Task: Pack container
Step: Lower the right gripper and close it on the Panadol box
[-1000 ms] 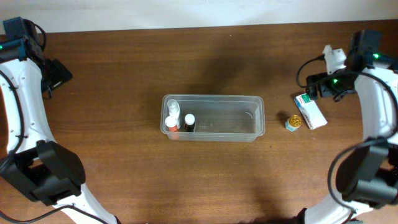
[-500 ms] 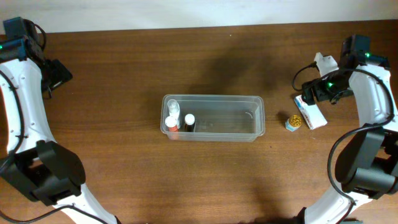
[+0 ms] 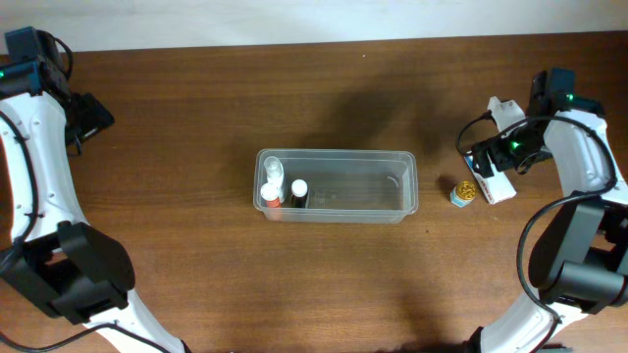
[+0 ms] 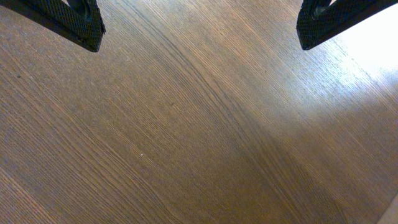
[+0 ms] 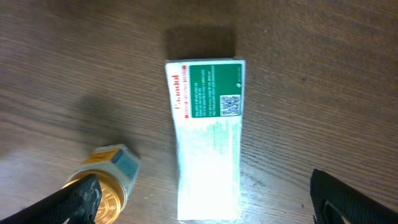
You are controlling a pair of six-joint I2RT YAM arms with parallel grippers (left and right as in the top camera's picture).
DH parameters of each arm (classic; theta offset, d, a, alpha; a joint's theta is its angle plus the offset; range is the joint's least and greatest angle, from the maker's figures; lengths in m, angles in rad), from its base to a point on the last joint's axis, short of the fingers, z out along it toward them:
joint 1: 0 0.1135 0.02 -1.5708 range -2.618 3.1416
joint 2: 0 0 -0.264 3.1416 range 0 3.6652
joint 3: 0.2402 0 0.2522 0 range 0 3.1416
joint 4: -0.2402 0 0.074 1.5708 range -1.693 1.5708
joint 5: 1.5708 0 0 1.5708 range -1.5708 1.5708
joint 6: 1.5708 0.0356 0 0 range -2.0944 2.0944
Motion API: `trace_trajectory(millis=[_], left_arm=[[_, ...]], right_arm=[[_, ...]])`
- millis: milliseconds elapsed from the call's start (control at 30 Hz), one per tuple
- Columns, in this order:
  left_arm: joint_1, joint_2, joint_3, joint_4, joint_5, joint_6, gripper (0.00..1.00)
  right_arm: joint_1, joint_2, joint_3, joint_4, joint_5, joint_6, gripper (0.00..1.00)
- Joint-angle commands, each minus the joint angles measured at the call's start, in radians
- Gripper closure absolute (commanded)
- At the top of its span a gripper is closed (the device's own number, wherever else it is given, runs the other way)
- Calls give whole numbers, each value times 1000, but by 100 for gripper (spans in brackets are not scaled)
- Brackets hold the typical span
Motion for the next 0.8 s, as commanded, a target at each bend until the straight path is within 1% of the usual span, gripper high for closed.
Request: trace_trajectory(millis=[0, 533, 767], left_arm=[[3, 6, 13, 0, -7, 1, 1], [3, 6, 13, 0, -7, 1, 1], [3, 6, 13, 0, -7, 1, 1]], right_arm=[[-8, 2, -38, 28, 47, -10, 2], [-8, 3, -182, 226, 47, -11, 2], [-23, 43, -196, 253, 43, -11, 2]])
